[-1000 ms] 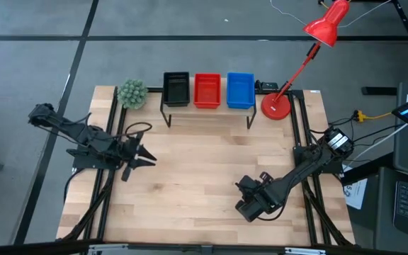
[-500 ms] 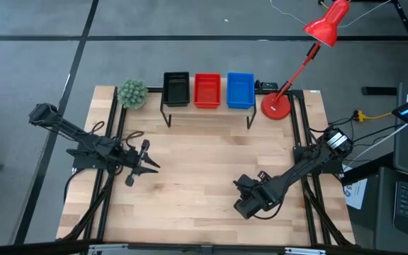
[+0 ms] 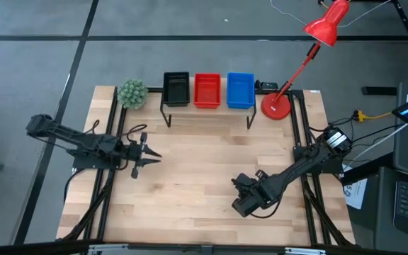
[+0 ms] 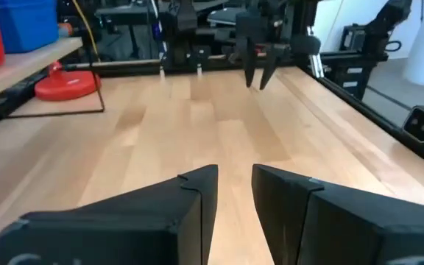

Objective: Stack baskets on shelf by color
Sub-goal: Return to Home Position

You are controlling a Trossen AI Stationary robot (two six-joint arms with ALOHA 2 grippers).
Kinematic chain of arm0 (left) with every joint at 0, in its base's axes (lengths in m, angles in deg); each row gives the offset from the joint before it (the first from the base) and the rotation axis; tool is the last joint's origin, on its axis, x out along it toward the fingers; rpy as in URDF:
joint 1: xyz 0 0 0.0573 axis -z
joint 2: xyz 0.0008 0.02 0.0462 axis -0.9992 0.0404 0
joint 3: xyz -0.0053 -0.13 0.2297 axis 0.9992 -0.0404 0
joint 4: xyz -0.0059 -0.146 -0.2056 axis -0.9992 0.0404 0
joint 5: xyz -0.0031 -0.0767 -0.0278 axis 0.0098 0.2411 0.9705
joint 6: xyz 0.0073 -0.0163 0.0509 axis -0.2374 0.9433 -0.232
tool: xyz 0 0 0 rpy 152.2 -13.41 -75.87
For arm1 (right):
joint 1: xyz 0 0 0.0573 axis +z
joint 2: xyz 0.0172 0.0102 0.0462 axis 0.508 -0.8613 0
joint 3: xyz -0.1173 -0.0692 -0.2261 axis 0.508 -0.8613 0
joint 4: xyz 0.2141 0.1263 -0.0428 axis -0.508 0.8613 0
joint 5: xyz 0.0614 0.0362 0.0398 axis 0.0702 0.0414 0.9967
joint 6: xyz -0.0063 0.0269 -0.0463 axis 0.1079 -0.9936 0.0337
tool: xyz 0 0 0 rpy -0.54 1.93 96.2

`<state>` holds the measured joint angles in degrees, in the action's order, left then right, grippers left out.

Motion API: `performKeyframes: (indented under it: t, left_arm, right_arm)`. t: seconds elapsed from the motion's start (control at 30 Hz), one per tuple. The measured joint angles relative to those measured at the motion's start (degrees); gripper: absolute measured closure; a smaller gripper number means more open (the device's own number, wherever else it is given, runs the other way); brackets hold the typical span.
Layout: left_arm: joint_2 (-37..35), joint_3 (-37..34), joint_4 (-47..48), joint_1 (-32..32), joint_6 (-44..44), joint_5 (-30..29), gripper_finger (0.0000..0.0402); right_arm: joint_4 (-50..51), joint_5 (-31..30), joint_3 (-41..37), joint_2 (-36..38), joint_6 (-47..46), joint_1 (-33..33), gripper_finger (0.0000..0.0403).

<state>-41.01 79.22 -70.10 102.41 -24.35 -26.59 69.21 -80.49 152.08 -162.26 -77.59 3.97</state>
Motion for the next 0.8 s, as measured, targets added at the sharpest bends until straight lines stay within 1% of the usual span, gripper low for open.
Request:
performKeyframes:
  t: [0.2, 0.3, 0.4, 0.43, 0.5, 0.6, 0.8]
  left_arm:
    - [-9.37, 0.07, 9.17, -2.73, 0.28, 1.84, 0.0324]
    - [-13.70, 0.15, 14.10, -3.98, 1.29, 4.20, 0.0324]
    - [-15.86, 1.13, 17.36, -5.20, 1.46, 7.45, 0.0324]
    - [-16.35, 1.70, 18.88, -5.49, 1.34, 7.45, 0.0324]
    - [-16.70, 2.42, 20.67, -6.20, 0.96, 4.44, 0.0324]
    - [-16.67, 2.43, 20.55, -6.71, 1.24, 1.26, 0.0324]
    - [-16.47, 2.43, 20.54, -6.85, 1.27, 0.86, 0.0324]
  right_arm:
    - [-0.11, -0.43, 0.00, -0.02, -0.24, -0.33, 0.0281]
    - [-0.69, -0.91, 0.00, -0.01, -0.19, -0.88, 0.0281]
    - [-1.46, -3.09, -0.02, 0.00, 0.82, -1.56, 0.0281]
    - [-1.87, -3.52, -0.02, -0.02, 1.58, -1.87, 0.0281]
    - [-3.14, -3.52, -0.04, 0.00, 4.02, -2.58, 0.0281]
    - [-5.60, -3.61, -0.04, 0.00, 8.87, -3.85, 0.0281]
    - [-9.48, -3.58, -0.04, 0.00, 21.03, -6.67, 0.0281]
